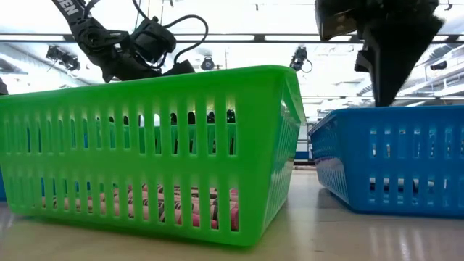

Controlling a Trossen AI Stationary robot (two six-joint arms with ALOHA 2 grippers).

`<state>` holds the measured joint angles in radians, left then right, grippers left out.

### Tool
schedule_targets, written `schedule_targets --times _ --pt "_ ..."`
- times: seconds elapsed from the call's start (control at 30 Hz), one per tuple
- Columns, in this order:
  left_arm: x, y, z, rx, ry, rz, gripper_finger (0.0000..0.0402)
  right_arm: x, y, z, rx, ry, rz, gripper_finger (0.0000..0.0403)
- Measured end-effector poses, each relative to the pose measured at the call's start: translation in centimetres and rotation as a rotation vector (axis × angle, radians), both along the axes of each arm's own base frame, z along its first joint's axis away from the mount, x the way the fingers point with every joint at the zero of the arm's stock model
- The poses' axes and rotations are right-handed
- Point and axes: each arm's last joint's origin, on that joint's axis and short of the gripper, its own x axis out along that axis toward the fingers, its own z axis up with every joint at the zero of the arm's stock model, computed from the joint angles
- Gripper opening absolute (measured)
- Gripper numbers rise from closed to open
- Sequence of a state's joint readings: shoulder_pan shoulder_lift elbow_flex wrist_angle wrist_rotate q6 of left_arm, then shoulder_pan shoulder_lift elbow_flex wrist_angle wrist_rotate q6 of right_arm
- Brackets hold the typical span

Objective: Sort crayons
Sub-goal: Put the white crayon into the right blue bin

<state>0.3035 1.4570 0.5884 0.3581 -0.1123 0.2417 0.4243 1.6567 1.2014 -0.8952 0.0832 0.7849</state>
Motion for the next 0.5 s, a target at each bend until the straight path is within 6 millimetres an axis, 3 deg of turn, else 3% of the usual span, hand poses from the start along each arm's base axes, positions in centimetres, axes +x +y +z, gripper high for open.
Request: schedule_targets --times 0.2,0.5 --pt "0.1 0.0 0.1 0.009 -0.014 -0.002 0.0141 0.5 -3.0 0.2 -0.234 0.002 0.002 0.0082" --pt "0.3 0.2 0.6 0.078 -0.039 -0.029 0.0141 0.5 -11.0 -2.7 -0.343 0.132 0.027 0.0082"
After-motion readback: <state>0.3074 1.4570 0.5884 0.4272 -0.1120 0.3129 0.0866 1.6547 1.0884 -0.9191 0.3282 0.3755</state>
